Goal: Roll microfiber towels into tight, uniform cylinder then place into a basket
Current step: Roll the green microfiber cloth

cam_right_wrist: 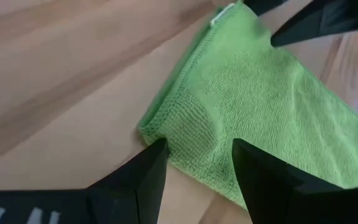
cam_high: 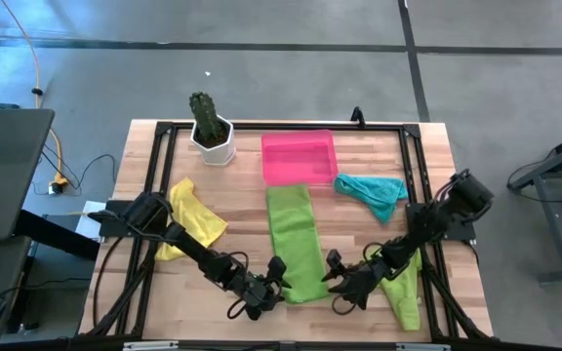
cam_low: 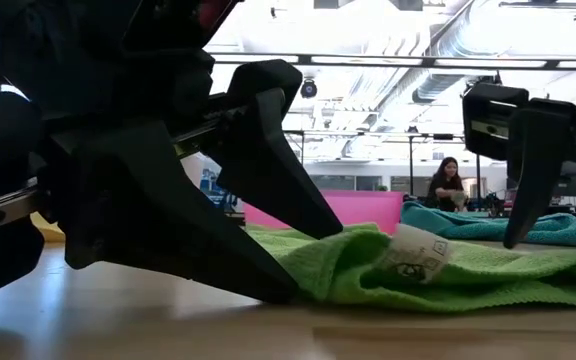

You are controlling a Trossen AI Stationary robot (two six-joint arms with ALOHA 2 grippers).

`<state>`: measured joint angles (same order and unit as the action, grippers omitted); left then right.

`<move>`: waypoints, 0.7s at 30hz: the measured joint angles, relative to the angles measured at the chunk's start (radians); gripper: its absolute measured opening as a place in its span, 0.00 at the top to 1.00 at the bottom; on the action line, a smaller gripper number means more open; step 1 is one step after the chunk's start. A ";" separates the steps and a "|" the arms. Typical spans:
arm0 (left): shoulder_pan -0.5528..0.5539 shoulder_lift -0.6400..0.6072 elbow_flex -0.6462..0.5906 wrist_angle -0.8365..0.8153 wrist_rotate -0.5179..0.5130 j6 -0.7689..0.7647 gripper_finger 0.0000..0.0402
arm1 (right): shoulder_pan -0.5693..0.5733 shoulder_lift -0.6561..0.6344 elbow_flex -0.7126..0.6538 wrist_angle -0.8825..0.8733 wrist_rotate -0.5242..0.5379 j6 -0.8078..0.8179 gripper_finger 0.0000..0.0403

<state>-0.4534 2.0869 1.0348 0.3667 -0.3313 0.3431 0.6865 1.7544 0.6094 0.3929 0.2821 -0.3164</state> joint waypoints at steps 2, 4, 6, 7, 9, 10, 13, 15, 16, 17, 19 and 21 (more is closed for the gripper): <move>0.000 0.000 0.000 0.000 0.000 0.000 0.51 | 0.000 0.012 0.017 -0.002 -0.002 -0.003 0.56; 0.000 0.000 0.000 0.000 0.000 0.000 0.51 | 0.000 0.018 0.032 -0.009 -0.002 -0.003 0.56; 0.000 0.000 0.000 0.000 0.000 0.000 0.53 | 0.000 0.023 0.042 -0.013 -0.002 0.001 0.57; -0.003 0.000 0.000 0.000 0.000 -0.002 0.54 | 0.000 0.024 0.046 -0.016 -0.002 0.002 0.58; -0.011 0.000 0.000 -0.002 0.000 -0.017 0.59 | 0.000 0.025 0.047 -0.018 -0.002 0.003 0.62; -0.016 0.000 0.000 -0.003 0.000 -0.026 0.61 | 0.000 0.025 0.047 -0.020 -0.002 0.014 0.65; -0.031 0.001 -0.001 -0.006 -0.005 -0.063 0.70 | 0.000 0.026 0.047 -0.022 -0.003 0.094 0.74; -0.040 0.002 -0.002 -0.008 -0.009 -0.103 0.75 | 0.000 0.026 0.047 -0.022 -0.003 0.146 0.81; -0.045 0.002 -0.002 -0.008 -0.010 -0.128 0.78 | 0.000 0.026 0.047 -0.023 -0.003 0.170 0.85; -0.049 0.002 -0.002 -0.009 -0.010 -0.156 0.81 | 0.001 0.026 0.047 -0.023 -0.003 0.195 0.89; -0.059 0.002 -0.002 -0.010 -0.021 -0.209 0.86 | 0.002 0.026 0.047 -0.023 -0.003 0.247 0.96; -0.066 0.002 -0.003 -0.010 -0.032 -0.255 0.92 | 0.002 0.026 0.047 -0.022 -0.010 0.288 0.99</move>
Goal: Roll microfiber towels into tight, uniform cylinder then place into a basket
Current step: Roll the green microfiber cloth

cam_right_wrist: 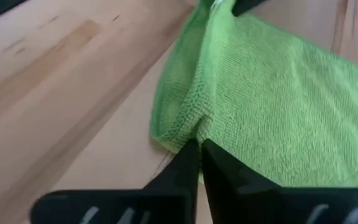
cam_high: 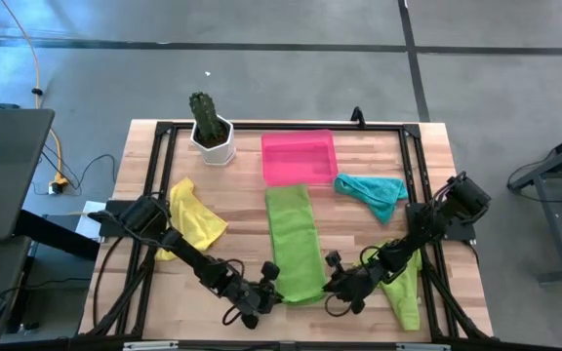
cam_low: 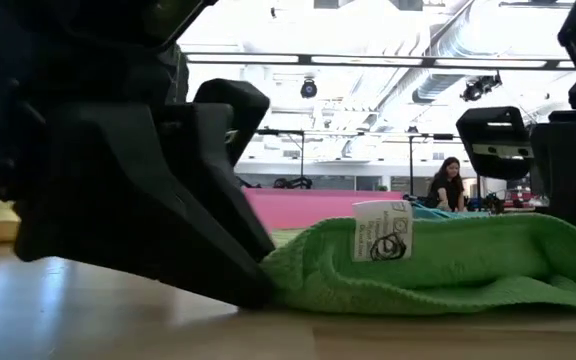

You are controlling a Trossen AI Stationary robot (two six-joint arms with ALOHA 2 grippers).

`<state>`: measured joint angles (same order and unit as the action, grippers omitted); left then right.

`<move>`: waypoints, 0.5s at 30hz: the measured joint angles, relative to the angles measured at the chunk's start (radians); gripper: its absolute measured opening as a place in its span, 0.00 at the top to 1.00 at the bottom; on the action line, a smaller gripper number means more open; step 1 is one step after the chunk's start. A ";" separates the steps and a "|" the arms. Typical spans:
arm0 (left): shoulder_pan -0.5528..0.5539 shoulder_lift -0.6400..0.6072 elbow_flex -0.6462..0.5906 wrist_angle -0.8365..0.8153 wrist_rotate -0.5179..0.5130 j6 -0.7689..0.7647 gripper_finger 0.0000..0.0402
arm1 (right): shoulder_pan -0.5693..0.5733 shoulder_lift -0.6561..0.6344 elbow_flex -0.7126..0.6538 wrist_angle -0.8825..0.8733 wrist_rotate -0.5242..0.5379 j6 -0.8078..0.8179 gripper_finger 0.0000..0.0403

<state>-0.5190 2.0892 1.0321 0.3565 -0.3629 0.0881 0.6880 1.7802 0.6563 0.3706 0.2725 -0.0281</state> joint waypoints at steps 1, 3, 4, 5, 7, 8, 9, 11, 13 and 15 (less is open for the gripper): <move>-0.002 0.000 0.000 0.001 -0.006 -0.024 0.95 | 0.000 0.000 0.000 0.000 0.000 0.022 0.98; -0.005 -0.002 0.000 0.007 -0.010 -0.084 0.98 | 0.000 0.000 0.000 0.000 -0.001 0.068 0.97; -0.006 -0.003 0.000 0.018 -0.011 -0.121 0.99 | 0.000 0.000 0.000 0.000 -0.001 0.085 0.97; -0.006 -0.003 0.000 0.035 -0.011 -0.155 0.99 | 0.000 0.000 0.000 0.000 -0.002 0.103 0.97; -0.006 -0.004 0.000 0.066 -0.012 -0.213 0.98 | 0.000 0.000 0.000 0.000 -0.017 0.134 0.99; -0.006 -0.005 0.000 0.076 -0.012 -0.231 0.98 | 0.000 -0.001 0.000 0.000 -0.022 0.144 0.99; -0.006 -0.006 0.000 0.076 -0.012 -0.240 0.98 | 0.000 -0.003 0.000 0.000 -0.026 0.154 0.99; -0.008 -0.006 0.000 0.074 -0.012 -0.244 0.99 | 0.000 -0.009 0.000 0.000 -0.037 0.162 0.99; -0.011 -0.006 0.000 0.074 -0.012 -0.243 0.99 | 0.000 -0.018 0.000 -0.006 -0.051 0.161 0.99; -0.013 -0.006 0.000 0.074 -0.004 -0.243 0.99 | 0.000 -0.026 0.000 -0.016 -0.073 0.163 0.99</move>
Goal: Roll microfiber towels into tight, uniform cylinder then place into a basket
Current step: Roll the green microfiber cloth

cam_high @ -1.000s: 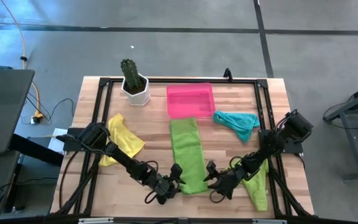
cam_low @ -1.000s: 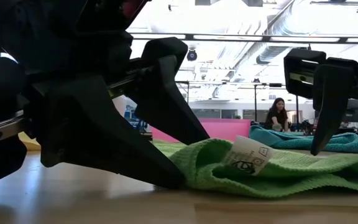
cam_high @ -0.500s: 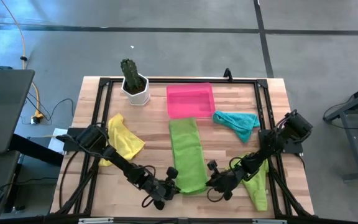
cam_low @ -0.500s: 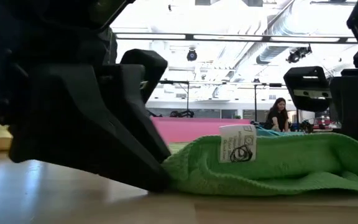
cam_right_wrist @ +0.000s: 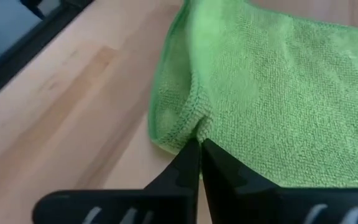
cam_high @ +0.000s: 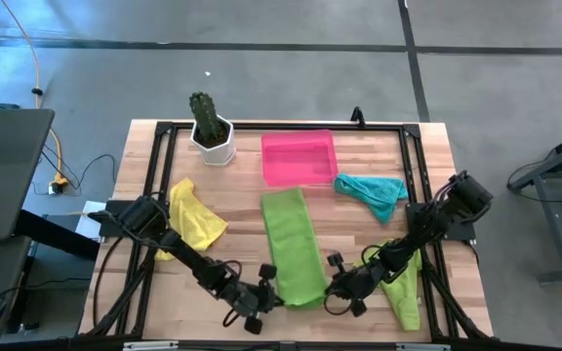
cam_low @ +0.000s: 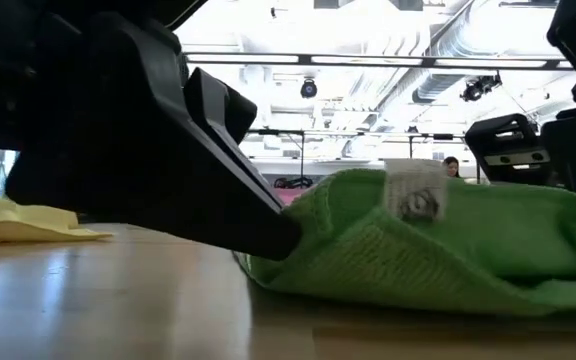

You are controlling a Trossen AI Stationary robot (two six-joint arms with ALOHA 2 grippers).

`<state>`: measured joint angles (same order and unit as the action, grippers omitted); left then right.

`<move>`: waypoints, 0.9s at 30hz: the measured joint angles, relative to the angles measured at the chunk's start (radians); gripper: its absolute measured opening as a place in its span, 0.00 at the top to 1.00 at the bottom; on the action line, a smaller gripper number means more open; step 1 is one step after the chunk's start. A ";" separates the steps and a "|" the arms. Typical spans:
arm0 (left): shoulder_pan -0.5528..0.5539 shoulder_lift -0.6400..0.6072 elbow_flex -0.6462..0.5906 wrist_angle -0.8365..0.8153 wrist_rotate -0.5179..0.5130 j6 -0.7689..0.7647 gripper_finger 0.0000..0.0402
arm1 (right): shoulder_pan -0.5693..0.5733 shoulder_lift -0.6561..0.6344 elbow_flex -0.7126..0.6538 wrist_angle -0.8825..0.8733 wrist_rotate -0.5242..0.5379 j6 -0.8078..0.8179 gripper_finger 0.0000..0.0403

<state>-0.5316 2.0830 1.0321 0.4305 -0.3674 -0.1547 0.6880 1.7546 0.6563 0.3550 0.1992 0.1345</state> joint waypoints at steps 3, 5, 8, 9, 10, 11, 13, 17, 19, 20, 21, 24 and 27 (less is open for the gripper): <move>0.001 0.000 0.001 -0.001 0.056 0.000 0.97 | 0.000 -0.009 0.000 -0.009 -0.009 -0.002 0.97; 0.001 0.000 0.001 -0.011 0.085 0.000 0.97 | 0.000 -0.011 0.000 -0.014 -0.010 -0.008 0.93; -0.001 -0.001 0.001 -0.024 0.095 0.000 0.95 | 0.000 -0.011 0.000 -0.015 -0.010 -0.059 0.84; -0.001 -0.001 0.001 -0.024 0.096 0.000 0.95 | 0.000 -0.011 0.000 -0.015 -0.010 -0.068 0.81; -0.001 -0.001 0.001 -0.024 0.096 0.000 0.94 | 0.000 -0.011 0.000 -0.015 -0.010 -0.079 0.78; 0.000 -0.001 0.001 -0.024 0.096 0.000 0.93 | 0.000 -0.011 0.000 -0.015 -0.010 -0.089 0.74; 0.000 -0.001 0.001 -0.024 0.095 0.000 0.91 | 0.000 -0.011 0.000 -0.015 -0.010 -0.102 0.69; 0.001 -0.002 0.001 -0.023 0.096 0.001 0.84 | 0.013 -0.011 0.007 -0.015 -0.029 -0.152 0.62; 0.000 -0.002 0.001 -0.023 0.096 0.015 0.80 | 0.024 -0.011 0.013 -0.013 -0.047 -0.185 0.62; 0.000 -0.002 0.001 -0.023 0.096 0.026 0.78 | 0.030 -0.011 0.013 -0.013 -0.054 -0.198 0.61; 0.000 -0.002 0.001 -0.023 0.096 0.035 0.76 | 0.038 -0.009 0.013 -0.015 -0.055 -0.205 0.61; 0.001 -0.002 0.001 -0.023 0.096 0.043 0.72 | 0.056 -0.008 0.013 -0.010 -0.036 -0.229 0.61; 0.006 -0.002 0.001 -0.023 0.096 0.043 0.70 | 0.070 -0.007 0.013 0.025 0.045 -0.278 0.61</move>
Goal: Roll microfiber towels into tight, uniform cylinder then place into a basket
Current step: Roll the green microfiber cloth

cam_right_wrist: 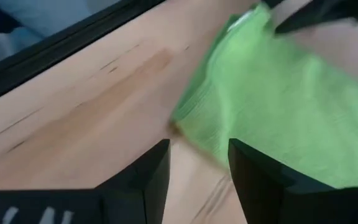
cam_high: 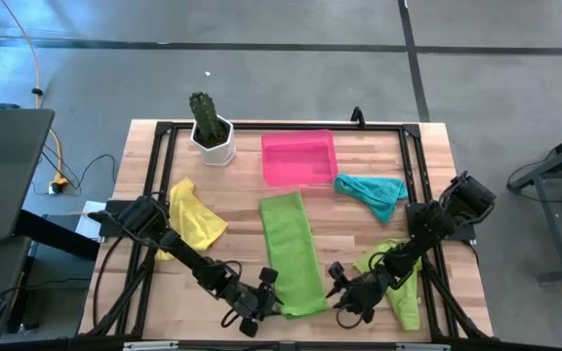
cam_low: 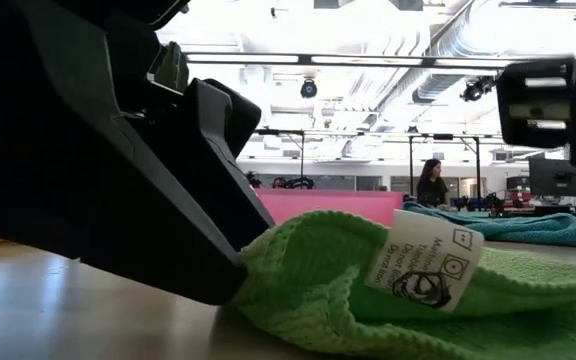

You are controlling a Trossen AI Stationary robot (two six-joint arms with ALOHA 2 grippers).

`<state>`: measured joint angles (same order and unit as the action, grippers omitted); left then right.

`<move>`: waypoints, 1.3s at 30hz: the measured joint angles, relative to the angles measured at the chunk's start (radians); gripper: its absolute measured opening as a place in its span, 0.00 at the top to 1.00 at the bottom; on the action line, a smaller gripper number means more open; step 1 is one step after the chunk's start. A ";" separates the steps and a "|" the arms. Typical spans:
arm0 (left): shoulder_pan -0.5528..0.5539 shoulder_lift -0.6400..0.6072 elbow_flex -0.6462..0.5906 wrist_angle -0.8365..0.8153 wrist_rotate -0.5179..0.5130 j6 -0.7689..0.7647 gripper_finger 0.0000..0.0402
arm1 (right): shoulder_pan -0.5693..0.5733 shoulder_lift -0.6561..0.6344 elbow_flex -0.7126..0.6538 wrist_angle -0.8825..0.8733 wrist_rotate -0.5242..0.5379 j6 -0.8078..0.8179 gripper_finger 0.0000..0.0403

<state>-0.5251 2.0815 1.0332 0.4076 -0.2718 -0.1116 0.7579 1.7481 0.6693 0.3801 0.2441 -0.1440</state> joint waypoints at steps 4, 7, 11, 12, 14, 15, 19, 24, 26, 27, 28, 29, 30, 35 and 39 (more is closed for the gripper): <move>0.001 0.000 0.000 0.000 0.000 0.001 0.69 | 0.002 0.000 0.000 0.024 0.012 -0.015 0.61; 0.001 0.000 0.000 0.000 0.000 0.002 0.70 | 0.002 0.017 0.000 0.037 0.009 -0.027 0.61; 0.001 0.000 0.000 0.000 0.000 0.002 0.69 | 0.002 0.062 0.001 0.063 -0.002 -0.064 0.61; 0.001 0.000 0.000 -0.001 0.000 0.002 0.69 | 0.002 0.075 0.006 0.064 -0.003 -0.067 0.61; 0.001 0.000 0.001 -0.005 0.000 0.001 0.69 | 0.002 0.094 0.025 0.066 -0.002 -0.075 0.61; 0.001 0.000 0.001 -0.007 0.000 0.002 0.69 | 0.002 0.109 0.040 0.069 -0.005 -0.083 0.61; 0.001 0.000 0.001 -0.007 0.001 0.001 0.70 | 0.002 0.154 0.097 0.061 -0.004 -0.143 0.61; 0.000 0.002 0.001 -0.007 0.012 -0.009 0.69 | 0.000 0.190 0.150 0.001 0.006 -0.143 0.61; -0.001 0.002 0.001 -0.008 0.013 -0.016 0.69 | 0.000 0.189 0.152 -0.003 0.006 -0.128 0.61; -0.001 0.002 0.001 -0.008 0.014 -0.016 0.69 | 0.000 0.188 0.152 -0.003 0.006 -0.122 0.61; -0.002 0.002 0.001 -0.008 0.015 -0.016 0.70 | 0.000 0.186 0.151 -0.004 0.006 -0.119 0.61; -0.002 0.002 0.001 -0.008 0.020 -0.016 0.70 | 0.000 0.186 0.151 -0.005 0.007 -0.119 0.61; -0.002 0.002 0.001 -0.008 0.026 -0.016 0.70 | 0.000 0.186 0.151 -0.007 0.010 -0.119 0.61; -0.011 0.002 0.001 -0.017 0.048 -0.016 0.70 | 0.000 0.186 0.151 -0.026 0.011 -0.088 0.61; -0.021 0.002 0.001 -0.022 0.042 -0.011 0.70 | 0.000 0.187 0.151 -0.029 0.019 -0.034 0.62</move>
<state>-0.5465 2.0838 1.0340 0.3855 -0.2303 -0.1227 0.7578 1.9347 0.8202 0.3515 0.2631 -0.1779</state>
